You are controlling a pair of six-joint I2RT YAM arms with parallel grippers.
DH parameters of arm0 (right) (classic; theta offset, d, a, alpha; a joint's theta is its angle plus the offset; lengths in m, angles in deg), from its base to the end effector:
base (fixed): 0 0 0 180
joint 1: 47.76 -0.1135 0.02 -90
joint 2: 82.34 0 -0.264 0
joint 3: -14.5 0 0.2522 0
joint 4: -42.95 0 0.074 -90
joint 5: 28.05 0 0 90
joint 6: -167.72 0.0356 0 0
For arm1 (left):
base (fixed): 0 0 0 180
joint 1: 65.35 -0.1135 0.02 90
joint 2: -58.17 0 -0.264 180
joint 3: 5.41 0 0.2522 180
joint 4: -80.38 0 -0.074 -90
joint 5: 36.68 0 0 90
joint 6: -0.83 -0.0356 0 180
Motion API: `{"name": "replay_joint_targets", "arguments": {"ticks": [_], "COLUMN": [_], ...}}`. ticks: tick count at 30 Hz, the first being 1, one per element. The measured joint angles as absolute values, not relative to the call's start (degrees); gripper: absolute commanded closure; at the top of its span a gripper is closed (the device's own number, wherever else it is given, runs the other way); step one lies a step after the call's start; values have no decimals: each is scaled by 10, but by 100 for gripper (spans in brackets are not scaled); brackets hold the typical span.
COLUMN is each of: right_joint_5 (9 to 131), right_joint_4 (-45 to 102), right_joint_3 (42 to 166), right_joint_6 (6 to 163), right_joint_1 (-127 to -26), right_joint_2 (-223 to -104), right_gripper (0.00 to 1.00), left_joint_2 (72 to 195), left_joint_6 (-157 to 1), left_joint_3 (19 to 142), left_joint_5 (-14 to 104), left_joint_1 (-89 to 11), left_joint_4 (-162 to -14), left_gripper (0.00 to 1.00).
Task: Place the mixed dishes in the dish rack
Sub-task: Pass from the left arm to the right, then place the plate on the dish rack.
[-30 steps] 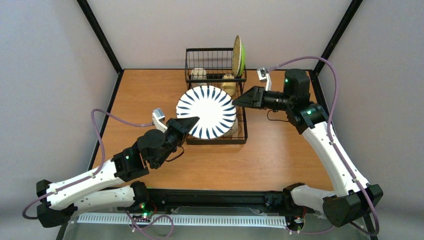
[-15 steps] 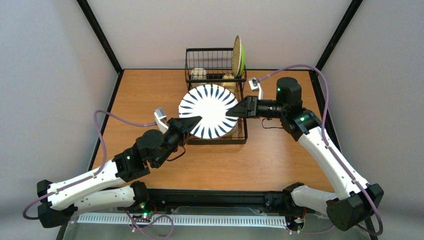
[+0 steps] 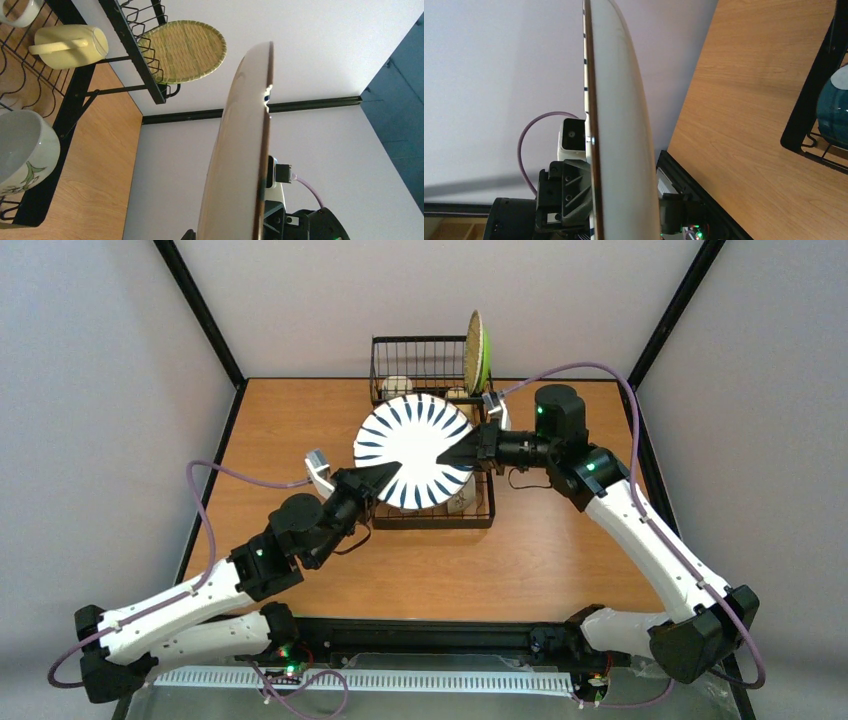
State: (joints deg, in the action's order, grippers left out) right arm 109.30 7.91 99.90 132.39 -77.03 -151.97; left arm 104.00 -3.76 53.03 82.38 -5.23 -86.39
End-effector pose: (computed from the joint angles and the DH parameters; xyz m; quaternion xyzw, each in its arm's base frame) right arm 0.2170 0.1516 0.3972 -0.0625 0.7797 0.5979 0.1751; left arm 0.1083 -0.1538 0.3568 -0.3228 0.6329 -0.5974 0.3721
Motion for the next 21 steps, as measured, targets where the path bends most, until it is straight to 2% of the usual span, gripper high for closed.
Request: {"name": "replay_joint_targets", "arguments": {"ticks": [2, 6, 11, 21], "right_joint_5": [1091, 1078, 1075, 1051], "right_joint_4": [73, 65, 54, 38], "right_joint_3": [1010, 1035, 1061, 1131], "right_joint_6": [1320, 1274, 1250, 1230], "right_joint_1": [-773, -791, -801, -801], "right_joint_2": [-1525, -1538, -1557, -1600], "right_gripper": [98, 98, 98, 98], "left_joint_2": [1036, 1022, 983, 891], "left_joint_6": [-35, -26, -25, -39], "left_joint_3": [531, 534, 535, 541], "left_joint_5": [824, 836, 860, 934], "left_joint_1": [-54, -55, -55, -55], "left_joint_4": [-863, -839, -801, -748], "left_gripper": [49, 31, 20, 15]}}
